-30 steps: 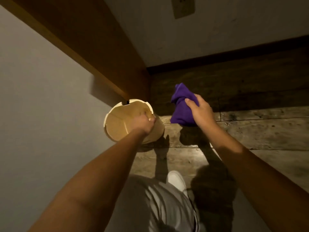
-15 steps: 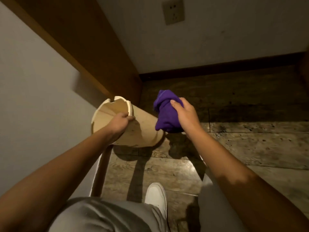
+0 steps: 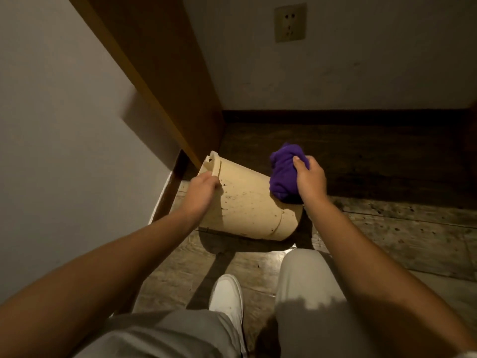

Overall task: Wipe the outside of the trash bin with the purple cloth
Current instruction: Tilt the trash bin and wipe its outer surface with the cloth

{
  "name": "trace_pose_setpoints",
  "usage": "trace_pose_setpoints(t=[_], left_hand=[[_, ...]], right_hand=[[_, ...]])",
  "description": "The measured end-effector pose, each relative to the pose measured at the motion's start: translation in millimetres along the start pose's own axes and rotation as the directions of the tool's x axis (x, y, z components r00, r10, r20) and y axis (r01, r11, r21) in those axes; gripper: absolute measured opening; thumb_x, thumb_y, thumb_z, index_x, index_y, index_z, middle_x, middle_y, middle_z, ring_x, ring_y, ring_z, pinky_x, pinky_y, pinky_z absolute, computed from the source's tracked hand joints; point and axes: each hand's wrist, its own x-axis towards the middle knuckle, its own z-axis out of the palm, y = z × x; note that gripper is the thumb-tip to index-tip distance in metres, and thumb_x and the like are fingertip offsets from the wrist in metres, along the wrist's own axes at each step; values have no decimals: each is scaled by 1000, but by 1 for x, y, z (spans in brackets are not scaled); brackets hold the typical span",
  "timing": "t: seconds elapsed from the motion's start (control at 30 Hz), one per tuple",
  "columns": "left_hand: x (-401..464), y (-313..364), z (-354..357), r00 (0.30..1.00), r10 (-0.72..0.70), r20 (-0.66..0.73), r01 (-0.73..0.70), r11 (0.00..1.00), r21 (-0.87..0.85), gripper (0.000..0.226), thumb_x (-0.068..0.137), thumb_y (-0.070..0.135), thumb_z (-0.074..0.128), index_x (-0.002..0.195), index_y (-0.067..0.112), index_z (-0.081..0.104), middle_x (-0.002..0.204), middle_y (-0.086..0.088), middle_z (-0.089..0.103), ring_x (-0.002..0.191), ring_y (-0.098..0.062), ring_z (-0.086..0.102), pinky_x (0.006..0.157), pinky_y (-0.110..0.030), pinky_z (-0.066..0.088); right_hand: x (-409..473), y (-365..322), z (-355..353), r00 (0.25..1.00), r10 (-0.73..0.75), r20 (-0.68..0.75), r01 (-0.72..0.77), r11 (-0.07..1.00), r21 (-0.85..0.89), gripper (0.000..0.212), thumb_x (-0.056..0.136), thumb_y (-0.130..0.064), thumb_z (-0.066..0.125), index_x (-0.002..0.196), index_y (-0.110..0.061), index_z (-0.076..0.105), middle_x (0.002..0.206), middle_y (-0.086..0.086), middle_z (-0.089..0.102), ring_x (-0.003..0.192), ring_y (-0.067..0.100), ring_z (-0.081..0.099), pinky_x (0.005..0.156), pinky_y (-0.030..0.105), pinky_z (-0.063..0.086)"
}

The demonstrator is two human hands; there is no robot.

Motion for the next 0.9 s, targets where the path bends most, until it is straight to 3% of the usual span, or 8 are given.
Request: trace_pose_setpoints(t=[0.17,0.27,0.37,0.43,0.6,0.67,0.83,0.9], left_hand=[[8,-7,4,997,-77,12,78,995,-60,44,107,43,41,137,16,58,139,-18,59,126,-40,56,110,-59,44],[13,-5,8,998,-59,20,61,991,-116,60,107,61,31,143,21,58,142,-17,63,130,-35,60,113,-55,44],[17,0,15,999,19,-27,-24,978,-210,48,111,53,29,124,30,68,127,-7,74,117,-19,69,100,-38,53],[20,0,17,998,41,-47,-51,974,-219,46,110,53,34,124,28,70,118,-3,78,111,-17,73,98,-37,55],[25,-2,20,996,28,-86,-41,989,-145,42,107,56,41,110,31,74,111,-2,77,107,-19,72,95,-38,54],[26,-4,22,993,38,-108,-48,995,-87,46,107,54,40,112,21,71,110,-11,74,104,-26,70,90,-43,54],[21,-14,24,991,52,-126,-60,996,-62,55,110,49,38,112,3,67,101,-4,65,92,-16,60,75,-27,41],[17,-16,28,993,53,-109,-56,998,-27,45,110,50,37,92,18,64,95,-1,59,85,-10,53,73,-24,38]], right_hand=[[-18,-14,25,993,-112,32,112,994,5,42,105,-49,46,144,-36,48,134,-6,57,107,11,58,75,26,45],[-42,-36,54,955,-258,147,273,957,-99,52,105,-47,43,155,-39,32,131,-5,60,97,5,61,76,28,52],[-75,-41,89,885,-408,224,463,822,-331,61,104,-52,39,159,-44,16,156,8,42,140,30,44,109,49,41],[-85,-39,103,821,-530,212,561,683,-467,58,104,-55,34,159,-43,23,168,8,22,154,34,17,117,54,23],[-55,-8,86,752,-619,226,611,526,-591,42,102,-49,42,138,-34,57,156,10,44,139,33,42,112,51,34],[-39,7,69,798,-577,176,545,563,-621,38,100,-49,45,132,-34,60,152,10,48,135,32,45,109,49,36],[-15,44,23,927,-373,33,327,762,-560,40,99,-45,47,129,-25,64,151,7,49,129,31,50,101,44,46],[-11,55,10,943,-332,-12,278,809,-518,39,99,-41,53,131,-23,63,151,7,48,128,31,51,97,38,44]])
